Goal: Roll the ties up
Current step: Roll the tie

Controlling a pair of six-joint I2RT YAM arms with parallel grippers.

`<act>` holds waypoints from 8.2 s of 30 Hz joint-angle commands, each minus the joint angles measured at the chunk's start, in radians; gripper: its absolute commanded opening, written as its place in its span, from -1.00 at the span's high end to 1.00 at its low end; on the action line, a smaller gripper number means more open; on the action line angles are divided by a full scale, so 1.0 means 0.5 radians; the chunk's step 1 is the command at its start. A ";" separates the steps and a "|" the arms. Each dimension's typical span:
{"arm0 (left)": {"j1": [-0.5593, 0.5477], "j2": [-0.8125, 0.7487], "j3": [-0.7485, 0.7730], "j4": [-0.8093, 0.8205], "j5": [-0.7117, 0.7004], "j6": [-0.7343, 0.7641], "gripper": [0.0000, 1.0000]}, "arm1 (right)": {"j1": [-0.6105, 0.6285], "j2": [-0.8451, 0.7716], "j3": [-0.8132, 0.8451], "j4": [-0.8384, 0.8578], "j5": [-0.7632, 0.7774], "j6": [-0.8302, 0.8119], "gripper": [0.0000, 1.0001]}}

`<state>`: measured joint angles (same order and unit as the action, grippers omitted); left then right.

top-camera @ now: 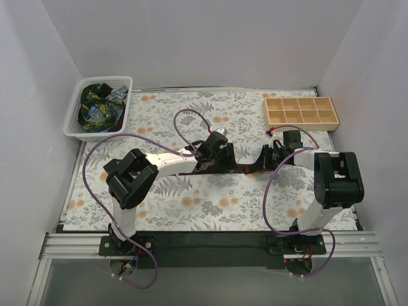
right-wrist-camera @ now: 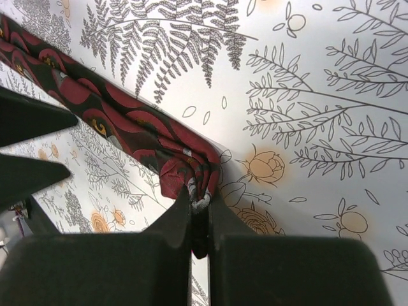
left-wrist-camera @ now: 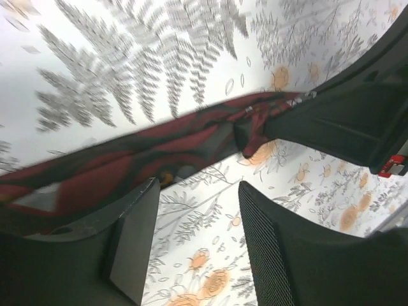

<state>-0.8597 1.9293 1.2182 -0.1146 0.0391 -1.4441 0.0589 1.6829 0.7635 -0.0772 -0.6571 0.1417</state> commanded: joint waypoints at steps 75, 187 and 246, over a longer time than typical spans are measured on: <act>0.127 -0.309 -0.280 -0.489 0.039 1.636 -0.49 | -0.004 -0.123 0.160 -0.217 0.228 -0.108 0.97; 0.293 -0.917 -0.780 -0.387 -0.112 -0.149 0.21 | 1.266 -0.058 0.289 -0.520 3.317 -0.188 0.97; 0.296 -0.846 -0.663 -0.344 0.032 -0.042 0.21 | 1.361 -0.016 0.467 -0.441 2.501 -0.403 0.38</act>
<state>-0.7155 1.5093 0.8524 -0.3004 0.0666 -1.4879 0.7456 1.6958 0.9367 -0.2848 0.6109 -0.0750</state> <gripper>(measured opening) 0.400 0.318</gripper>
